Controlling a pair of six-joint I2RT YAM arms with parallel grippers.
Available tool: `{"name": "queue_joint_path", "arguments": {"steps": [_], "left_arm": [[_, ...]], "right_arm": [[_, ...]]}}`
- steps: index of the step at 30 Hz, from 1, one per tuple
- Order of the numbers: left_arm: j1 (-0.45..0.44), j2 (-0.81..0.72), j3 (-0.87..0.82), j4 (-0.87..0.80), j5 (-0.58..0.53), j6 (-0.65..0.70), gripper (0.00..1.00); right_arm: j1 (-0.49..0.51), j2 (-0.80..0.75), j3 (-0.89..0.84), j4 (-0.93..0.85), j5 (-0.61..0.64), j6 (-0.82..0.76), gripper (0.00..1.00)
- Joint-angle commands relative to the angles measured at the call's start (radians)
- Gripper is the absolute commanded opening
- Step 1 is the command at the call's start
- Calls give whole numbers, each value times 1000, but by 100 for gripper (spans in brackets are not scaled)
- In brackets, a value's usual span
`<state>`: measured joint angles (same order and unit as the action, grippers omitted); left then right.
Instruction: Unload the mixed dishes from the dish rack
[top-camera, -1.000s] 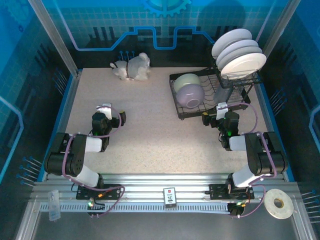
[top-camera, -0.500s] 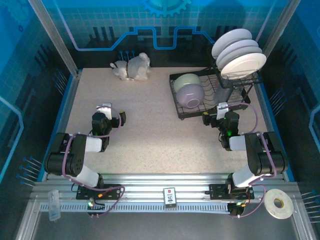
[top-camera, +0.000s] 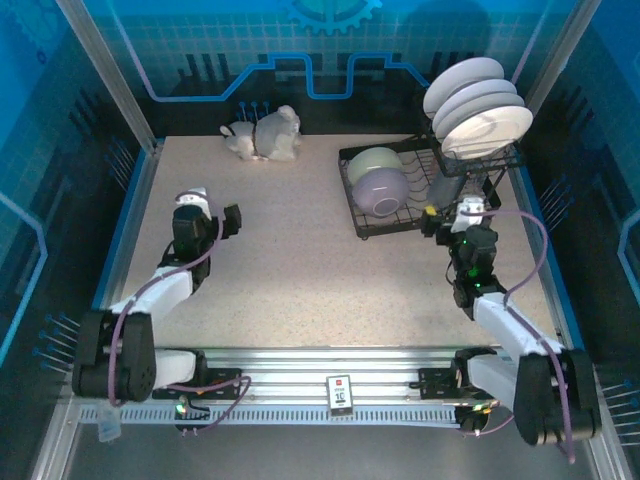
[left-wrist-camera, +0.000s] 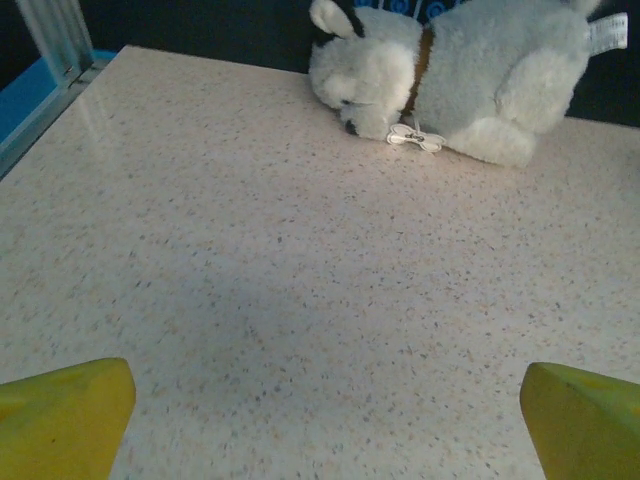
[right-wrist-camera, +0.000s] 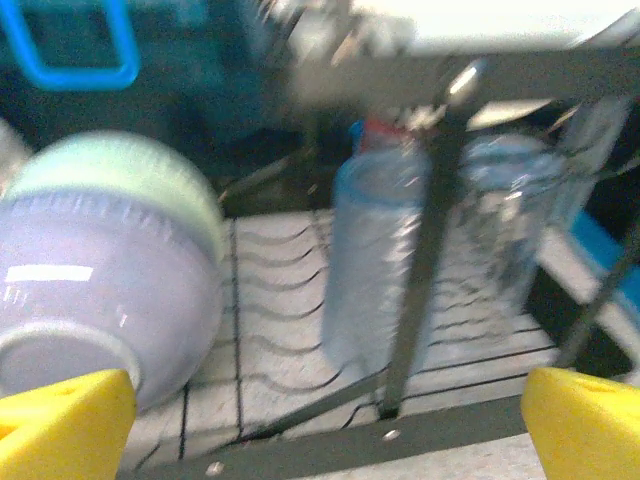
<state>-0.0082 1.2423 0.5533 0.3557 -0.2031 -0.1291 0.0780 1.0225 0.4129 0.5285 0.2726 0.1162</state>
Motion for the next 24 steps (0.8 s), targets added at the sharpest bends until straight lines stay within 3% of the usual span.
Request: {"name": "queue_joint_path", "arguments": {"steps": [1,3,8,11,15,20,24], "left_arm": [[10,-105,53,-274,-80,-196,99],[18,-169,94,-412,-95,-321,99],[30,-263,163,-609,-28,-448,99],[34,-298,221,-765,14,-539,99],[35,-361,273,-929,71,-597,100],[34,-436,328,-1014,262,-562,99],[30,-407,358,-1049,401,-551,99]], "right_arm": [[-5,-65,76,-316,250,203,100],[-28,-118,121,-471,271,309,100],[-127,-259,195,-753,134,510,100],[-228,-296,235,-870,-9,621,100],[-195,-295,287,-1009,18,712,100],[-183,-288,313,-1178,44,867,100],[-143,-226,371,-1322,88,935,100]]}}
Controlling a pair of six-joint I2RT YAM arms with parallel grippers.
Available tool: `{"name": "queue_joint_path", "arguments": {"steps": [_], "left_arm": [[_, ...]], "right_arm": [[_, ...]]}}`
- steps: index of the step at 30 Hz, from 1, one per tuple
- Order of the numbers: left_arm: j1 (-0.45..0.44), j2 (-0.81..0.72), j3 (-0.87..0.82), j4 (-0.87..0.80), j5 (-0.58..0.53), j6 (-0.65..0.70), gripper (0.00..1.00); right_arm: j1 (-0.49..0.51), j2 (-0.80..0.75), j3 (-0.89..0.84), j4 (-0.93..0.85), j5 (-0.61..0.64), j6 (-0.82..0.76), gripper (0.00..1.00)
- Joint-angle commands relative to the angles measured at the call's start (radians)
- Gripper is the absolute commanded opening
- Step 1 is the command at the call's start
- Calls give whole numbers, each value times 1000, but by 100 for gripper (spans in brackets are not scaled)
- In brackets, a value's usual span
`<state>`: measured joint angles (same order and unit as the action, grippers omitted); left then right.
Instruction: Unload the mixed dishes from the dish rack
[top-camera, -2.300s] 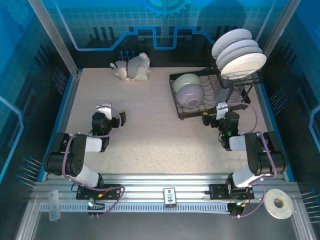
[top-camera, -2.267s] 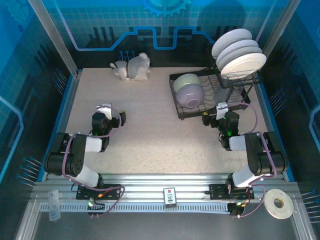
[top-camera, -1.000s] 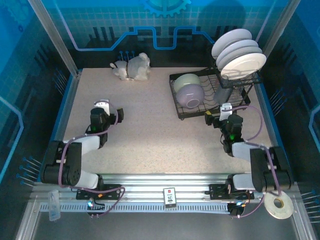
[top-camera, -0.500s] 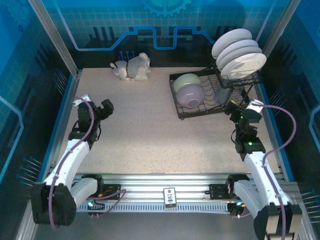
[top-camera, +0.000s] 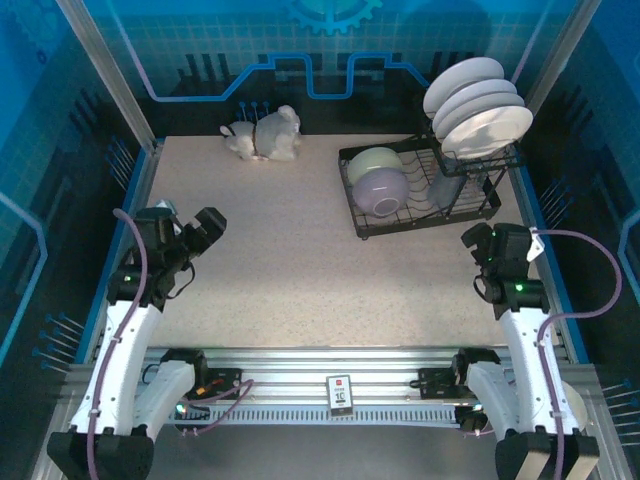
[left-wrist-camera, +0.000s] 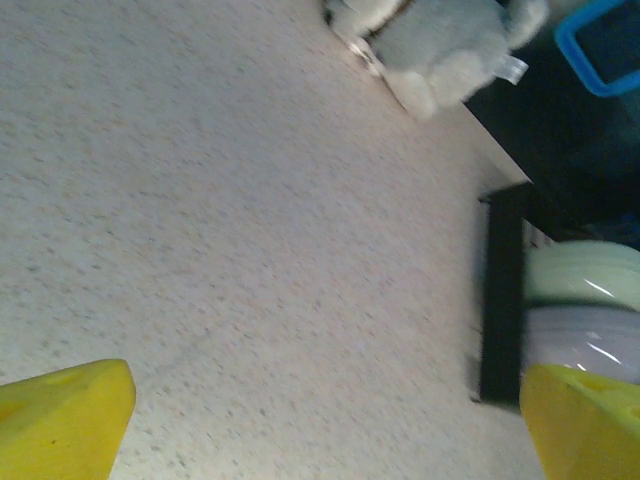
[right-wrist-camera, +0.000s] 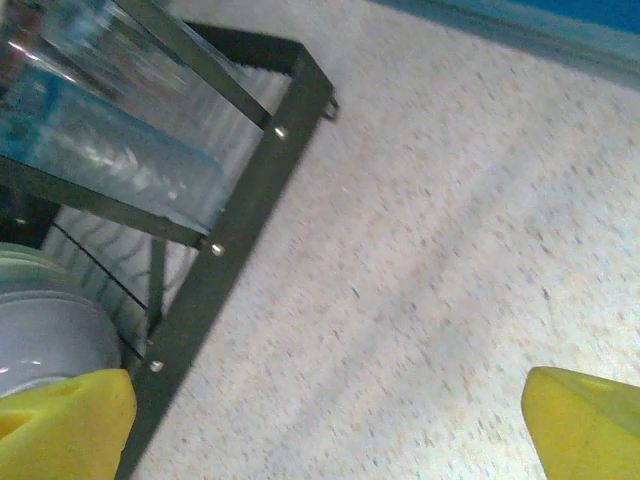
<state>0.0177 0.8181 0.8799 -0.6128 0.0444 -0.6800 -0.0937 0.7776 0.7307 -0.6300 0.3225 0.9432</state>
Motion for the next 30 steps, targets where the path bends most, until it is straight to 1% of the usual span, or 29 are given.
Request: {"name": "queue_joint_path", "arguments": {"steps": [1,3,6,9,11,15,19,21,23,25,27,30], "left_arm": [[-4,29,31,-74,182,4,99],[-30,40,36,-68,216,2,99],[-106,42,81,-100,264,0,99],[-192,16,94,-125,265,16,99],[-222,-12,81,-123,268,16,99],[-234,-18,84,-121,298,24,99],[-242,-7,97,-135,309,48,99],[-243,-4,101,-144,299,55,99],[-245,3,108,-149,295,60,99],[-245,13,121,-157,296,70,100],[-246,22,137,-168,290,85,99],[-248,32,155,-187,275,99,99]], "right_arm": [[32,26,52,-170,31,114,100],[48,31,50,-167,6,114,100],[99,71,71,-194,-2,168,100],[189,165,95,-161,70,214,100],[217,247,131,-137,54,265,100],[324,371,215,-100,109,367,100],[383,524,298,-103,123,468,99],[412,571,307,-69,136,527,95],[433,628,316,-28,125,583,86],[447,692,363,-65,119,645,84],[464,757,415,-96,135,673,81],[477,827,461,-84,138,695,79]]}}
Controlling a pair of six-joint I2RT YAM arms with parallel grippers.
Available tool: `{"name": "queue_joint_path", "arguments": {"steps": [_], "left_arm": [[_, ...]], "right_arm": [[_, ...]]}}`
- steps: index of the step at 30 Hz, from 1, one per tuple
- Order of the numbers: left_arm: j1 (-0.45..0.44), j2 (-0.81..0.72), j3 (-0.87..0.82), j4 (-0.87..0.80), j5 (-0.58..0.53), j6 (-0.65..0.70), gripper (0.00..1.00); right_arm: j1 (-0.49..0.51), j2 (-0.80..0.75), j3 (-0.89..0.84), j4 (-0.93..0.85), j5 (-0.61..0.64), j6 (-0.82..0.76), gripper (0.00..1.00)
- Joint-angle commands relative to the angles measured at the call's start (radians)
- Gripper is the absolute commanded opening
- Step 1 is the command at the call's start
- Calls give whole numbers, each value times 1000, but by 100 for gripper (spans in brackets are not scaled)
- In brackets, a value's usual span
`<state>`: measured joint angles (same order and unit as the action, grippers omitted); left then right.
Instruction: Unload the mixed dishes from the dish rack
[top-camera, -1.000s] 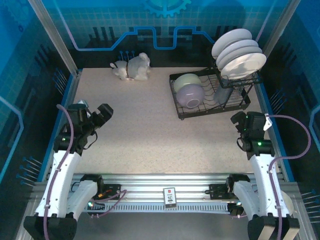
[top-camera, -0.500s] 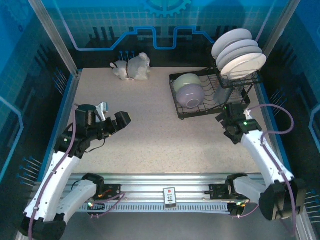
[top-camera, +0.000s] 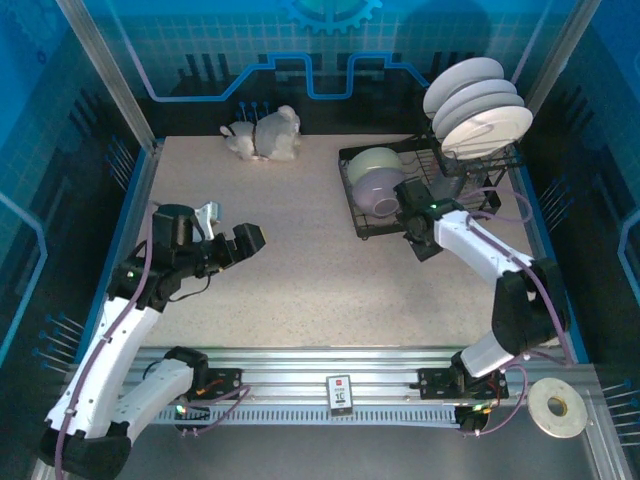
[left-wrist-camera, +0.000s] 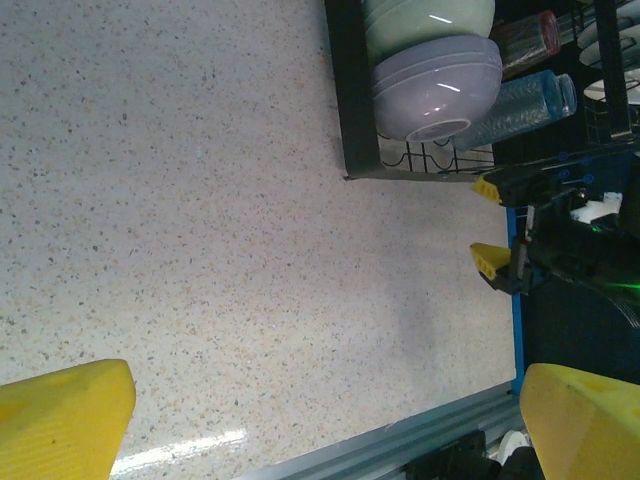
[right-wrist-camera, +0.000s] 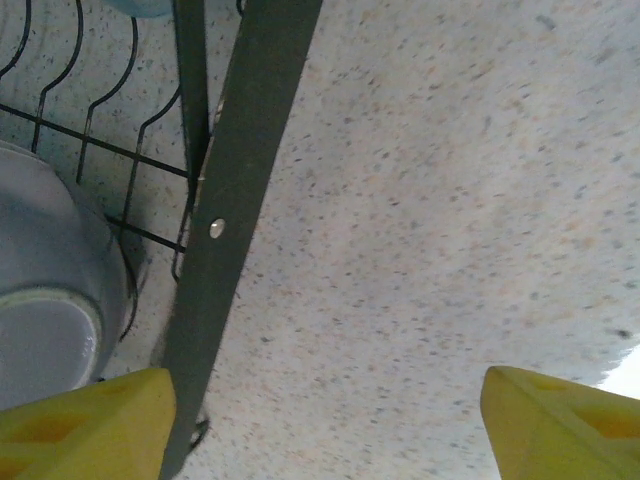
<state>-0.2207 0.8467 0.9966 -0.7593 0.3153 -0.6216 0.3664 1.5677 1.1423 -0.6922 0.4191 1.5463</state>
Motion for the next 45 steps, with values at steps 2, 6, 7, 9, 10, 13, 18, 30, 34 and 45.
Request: {"name": "queue_joint_path", "arguments": {"steps": [2,6,7,9,10,13,18,30,34,45], "left_arm": [[-9,2,47,-53,4,47,99],[-11,-10,51,-69,0,57,99],[-11,-12,51,-72,1,57,99],[-10,-22,54,-68,9,62,99],[-11,-27,54,-63,13,62,99],[-11,-36,56,-54,15,63,99],[-10,-31,50,-61,6,63,99],[-11,-37,38,-64,-8,60,99],[-10,-41,61,-93,-56,94,99],[-11,-34,68,-78,-57,80,99]], "right_arm": [[21,72,67,-7,33,105,76],[25,119,85,9,23,123,72],[25,131,89,8,19,130,70],[24,150,92,18,14,133,68],[24,160,95,25,12,132,68],[25,191,121,49,12,92,67],[25,223,148,51,3,78,66],[14,161,168,37,-40,21,62],[10,163,168,33,-59,21,60],[-3,269,240,22,-86,36,55]]}}
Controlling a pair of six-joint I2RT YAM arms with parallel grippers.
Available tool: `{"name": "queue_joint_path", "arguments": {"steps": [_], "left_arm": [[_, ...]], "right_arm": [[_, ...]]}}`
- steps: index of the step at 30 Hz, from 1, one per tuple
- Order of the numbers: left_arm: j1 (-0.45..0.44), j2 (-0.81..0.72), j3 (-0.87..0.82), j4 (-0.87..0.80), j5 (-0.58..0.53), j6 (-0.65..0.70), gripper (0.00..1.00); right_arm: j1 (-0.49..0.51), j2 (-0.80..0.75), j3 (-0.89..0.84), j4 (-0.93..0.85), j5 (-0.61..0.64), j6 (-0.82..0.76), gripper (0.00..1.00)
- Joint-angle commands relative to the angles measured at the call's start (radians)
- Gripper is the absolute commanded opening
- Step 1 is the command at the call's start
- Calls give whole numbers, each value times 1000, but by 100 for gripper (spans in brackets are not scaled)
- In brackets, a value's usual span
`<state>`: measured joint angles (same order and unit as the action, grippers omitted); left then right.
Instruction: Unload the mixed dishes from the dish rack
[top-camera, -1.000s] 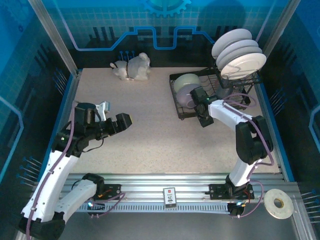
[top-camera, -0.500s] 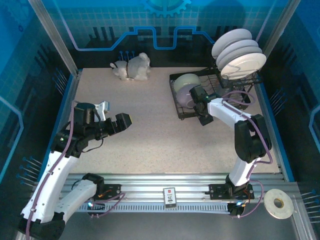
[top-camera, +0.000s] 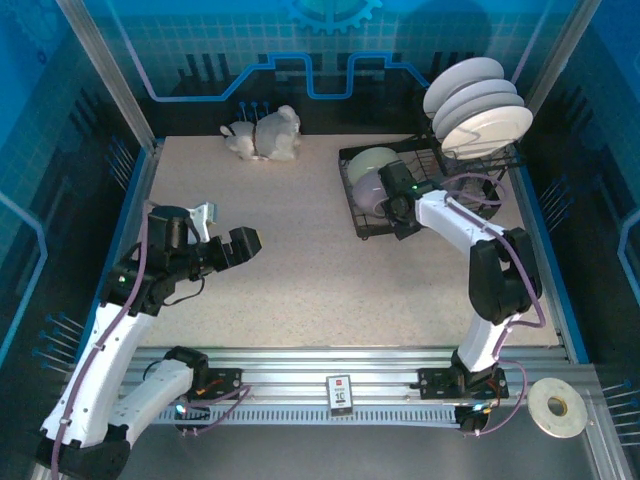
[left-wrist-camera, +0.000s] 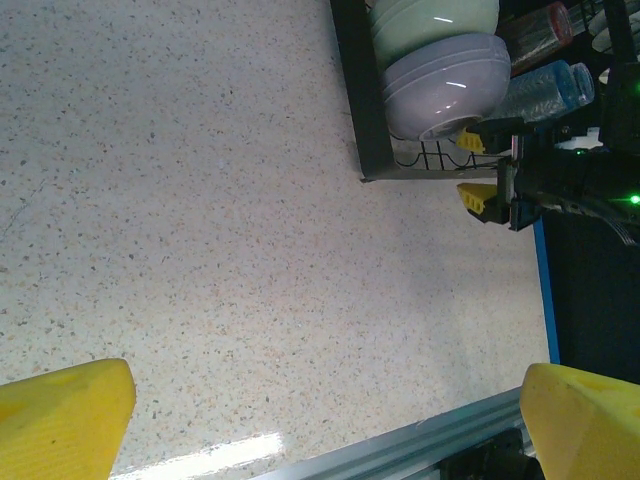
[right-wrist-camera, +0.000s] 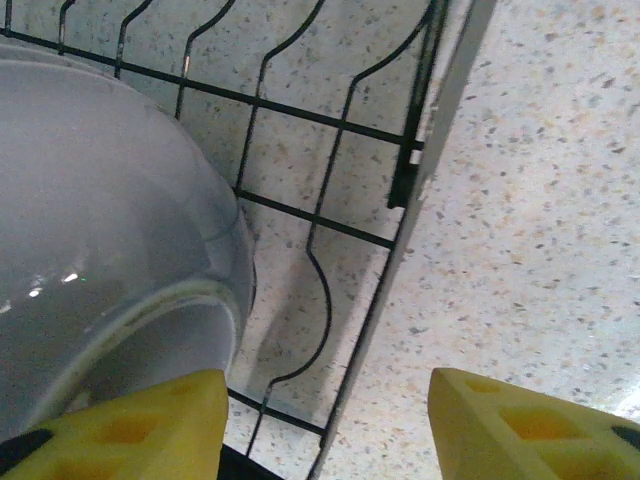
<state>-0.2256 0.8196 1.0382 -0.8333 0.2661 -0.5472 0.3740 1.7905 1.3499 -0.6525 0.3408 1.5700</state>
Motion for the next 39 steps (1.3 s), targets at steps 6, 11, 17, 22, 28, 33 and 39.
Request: {"name": "queue_joint_path", "arguments": {"steps": [6,11,17,22,28,33,39], "left_arm": [[-6,-12,39,-25,-27,20,99],[-5,-20,33,-29,-39,23,99],[-6,-24,26,-23,-46,16,99],[-6,-22,39,-19,-63,31,99],[-6,-21,37,-6,-69,37,99],[-6,-8,33,24,-70,34,99],[-6,10,17,51,-91,34,99]], "right_arm": [[-8,71,31,-43,-17,43,50],[-9,76,13,-46,-14,41,49],[-13,103,9,-48,-27,28,43],[-8,103,-9,-55,-35,24,36],[-7,89,-19,-42,-46,-39,28],[-7,76,-30,-61,-69,-128,10],[-3,58,-70,-57,-101,-260,0]]}}
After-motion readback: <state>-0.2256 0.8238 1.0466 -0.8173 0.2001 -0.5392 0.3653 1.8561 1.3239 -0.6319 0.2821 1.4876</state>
